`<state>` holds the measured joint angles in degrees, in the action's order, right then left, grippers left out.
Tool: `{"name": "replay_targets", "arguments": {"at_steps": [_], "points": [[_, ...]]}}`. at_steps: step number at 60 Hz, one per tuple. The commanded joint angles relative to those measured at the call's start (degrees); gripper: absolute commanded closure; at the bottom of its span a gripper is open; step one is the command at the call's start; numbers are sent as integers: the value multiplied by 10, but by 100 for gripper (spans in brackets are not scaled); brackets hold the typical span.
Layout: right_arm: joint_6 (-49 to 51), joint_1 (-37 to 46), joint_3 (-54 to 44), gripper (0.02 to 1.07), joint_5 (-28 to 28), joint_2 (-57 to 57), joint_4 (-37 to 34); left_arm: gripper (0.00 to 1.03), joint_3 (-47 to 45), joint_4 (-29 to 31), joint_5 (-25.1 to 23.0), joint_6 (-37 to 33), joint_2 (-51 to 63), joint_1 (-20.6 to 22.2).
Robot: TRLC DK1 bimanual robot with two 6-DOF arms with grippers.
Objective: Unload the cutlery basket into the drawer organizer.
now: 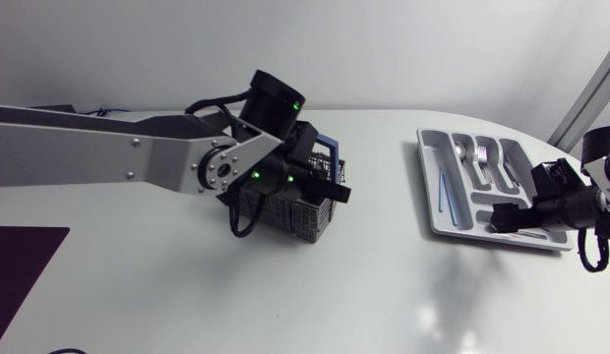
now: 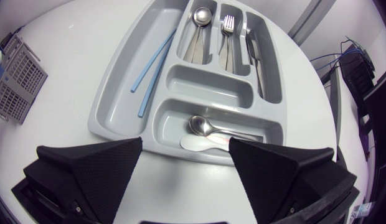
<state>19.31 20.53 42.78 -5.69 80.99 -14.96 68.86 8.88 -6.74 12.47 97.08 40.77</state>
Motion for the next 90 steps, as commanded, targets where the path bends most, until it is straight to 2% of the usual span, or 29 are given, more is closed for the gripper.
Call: {"name": "replay_targets", "arguments": {"at_steps": [1, 9, 23, 29, 37, 54, 66, 72, 90], "points": [[-5, -8, -17, 7, 8, -8, 0, 99, -13, -5, -46, 38, -22, -30], [-4, -20, -18, 7, 9, -20, 0, 99, -11, -4, -125, 57, -48, -68], [-1, -61, -14, 7, -15, -73, -19, 99, 22, 41, -195, 57, -116, -87], [6, -75, -5, 7, -70, -111, -47, 99, 45, 76, -243, 45, -131, -90], [22, -92, 9, 7, -160, -167, -80, 99, 53, 115, -273, -3, -138, -87], [57, -170, 45, 7, -325, -231, -166, 99, 40, 178, -285, -97, -142, -41], [87, -280, 12, 7, -332, -244, -155, 100, 43, 221, -303, -153, -141, -18], [92, -324, -16, 8, -332, -254, -130, 100, 46, 243, -331, -169, -141, -16], [93, -433, -58, 27, -317, -278, -77, 100, 60, 283, -394, -177, -142, -22]]}}
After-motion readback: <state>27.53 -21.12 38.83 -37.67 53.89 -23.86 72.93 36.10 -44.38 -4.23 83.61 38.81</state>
